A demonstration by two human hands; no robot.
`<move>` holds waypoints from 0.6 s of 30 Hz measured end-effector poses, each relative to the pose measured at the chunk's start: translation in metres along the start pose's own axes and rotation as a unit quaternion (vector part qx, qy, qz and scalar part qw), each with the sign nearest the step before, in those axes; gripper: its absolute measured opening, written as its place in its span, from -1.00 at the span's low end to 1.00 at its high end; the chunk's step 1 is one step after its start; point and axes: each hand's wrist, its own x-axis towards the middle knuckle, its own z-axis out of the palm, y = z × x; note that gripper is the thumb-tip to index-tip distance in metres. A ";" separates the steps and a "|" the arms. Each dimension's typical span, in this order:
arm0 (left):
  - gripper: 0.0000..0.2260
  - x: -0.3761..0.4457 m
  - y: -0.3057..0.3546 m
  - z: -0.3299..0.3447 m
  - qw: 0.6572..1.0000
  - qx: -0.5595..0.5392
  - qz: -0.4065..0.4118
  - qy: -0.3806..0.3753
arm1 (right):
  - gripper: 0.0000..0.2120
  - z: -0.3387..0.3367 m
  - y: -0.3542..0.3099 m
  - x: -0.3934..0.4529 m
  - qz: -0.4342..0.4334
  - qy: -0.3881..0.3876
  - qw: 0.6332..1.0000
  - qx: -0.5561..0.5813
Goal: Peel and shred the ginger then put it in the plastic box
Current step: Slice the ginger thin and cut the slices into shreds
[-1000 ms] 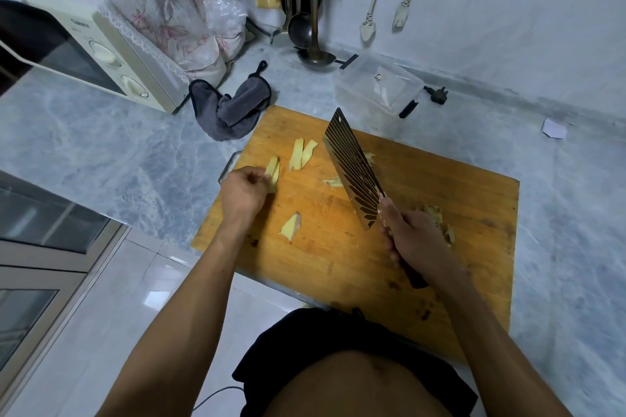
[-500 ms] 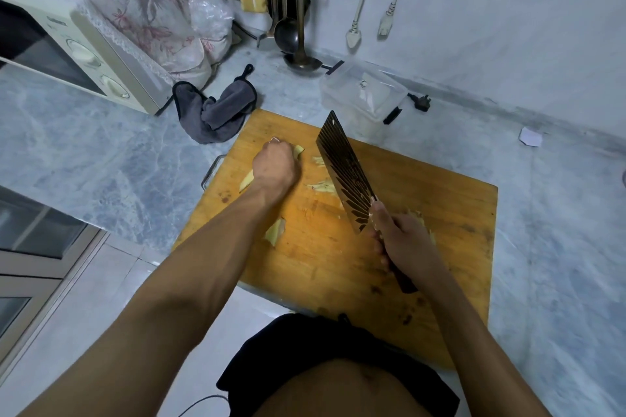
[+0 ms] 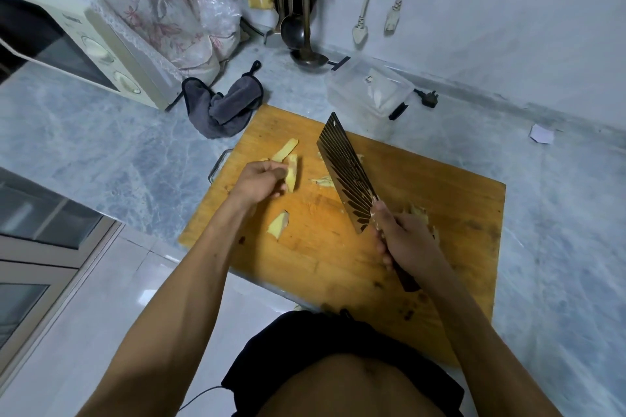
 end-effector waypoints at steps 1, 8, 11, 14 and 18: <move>-0.86 -0.006 -0.007 -0.004 1.000 -0.001 0.000 -0.001 | -0.41 0.001 0.001 0.000 -0.001 -0.006 1.000 -0.001; -0.83 -0.049 -0.053 -0.024 0.999 0.022 -0.026 0.017 | -0.42 0.013 0.003 -0.013 0.011 -0.034 0.999 0.013; -0.82 -0.060 -0.063 -0.023 0.999 0.025 -0.027 0.035 | -0.42 0.018 0.006 -0.018 0.016 -0.044 0.999 0.017; -0.85 -0.063 -0.069 -0.019 0.997 0.013 -0.032 0.071 | -0.43 0.023 0.009 -0.024 0.014 -0.052 0.998 0.024; -0.87 -0.069 -0.068 -0.006 0.976 0.169 0.030 0.135 | -0.43 0.028 0.010 -0.031 0.020 -0.061 0.998 0.008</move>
